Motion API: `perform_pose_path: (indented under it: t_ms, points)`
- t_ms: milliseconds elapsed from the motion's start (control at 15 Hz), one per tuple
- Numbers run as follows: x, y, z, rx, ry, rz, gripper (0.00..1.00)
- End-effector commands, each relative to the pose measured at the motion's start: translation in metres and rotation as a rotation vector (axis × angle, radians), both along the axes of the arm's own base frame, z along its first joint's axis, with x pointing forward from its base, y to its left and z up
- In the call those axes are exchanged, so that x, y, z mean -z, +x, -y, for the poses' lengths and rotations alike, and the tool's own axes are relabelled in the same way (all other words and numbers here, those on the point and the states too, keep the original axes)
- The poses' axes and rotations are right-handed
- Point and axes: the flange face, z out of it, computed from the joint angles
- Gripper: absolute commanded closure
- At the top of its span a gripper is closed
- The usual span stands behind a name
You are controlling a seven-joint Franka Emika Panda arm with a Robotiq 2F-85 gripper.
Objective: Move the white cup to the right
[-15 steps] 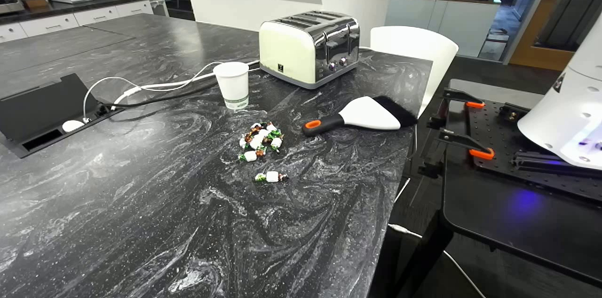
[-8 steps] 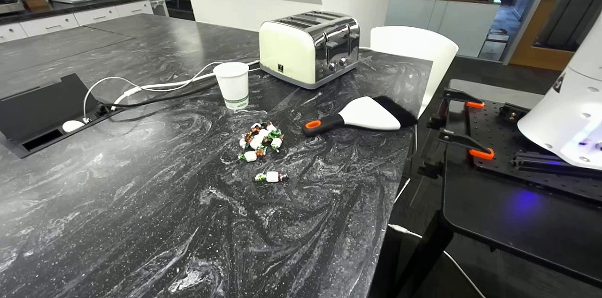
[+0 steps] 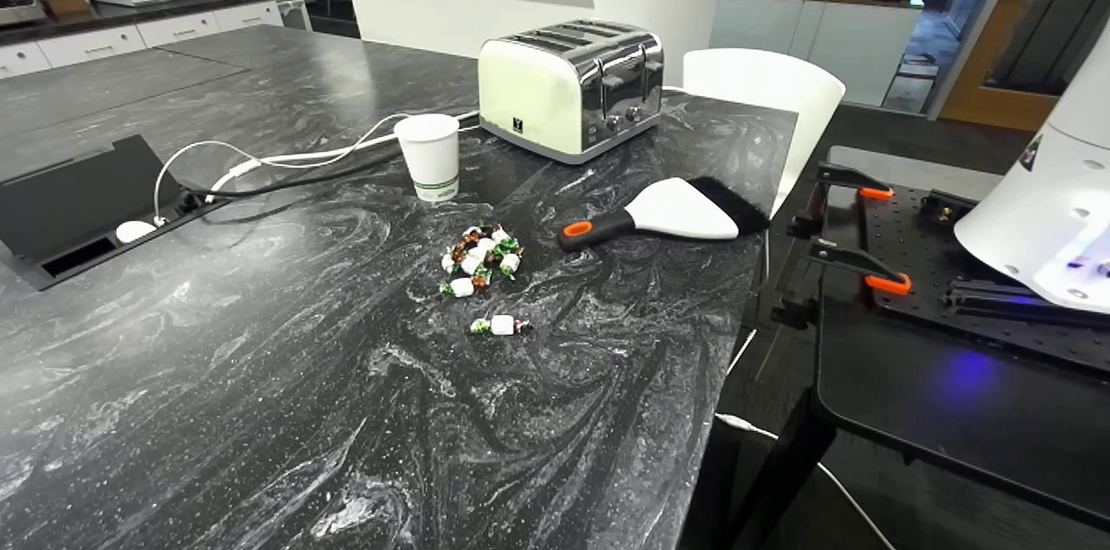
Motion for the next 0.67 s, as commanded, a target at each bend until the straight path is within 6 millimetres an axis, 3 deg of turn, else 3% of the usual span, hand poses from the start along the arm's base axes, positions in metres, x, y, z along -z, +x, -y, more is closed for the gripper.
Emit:
perform_pose_path:
  t_ms: [0,267,600]
  points:
    - [0.023,0.061,-0.032,0.082,0.063,0.011,0.00]
    - [0.057,0.117,-0.050,0.155,0.087,-0.022,0.00]
    - [0.095,0.176,-0.051,0.179,0.113,-0.046,0.00]
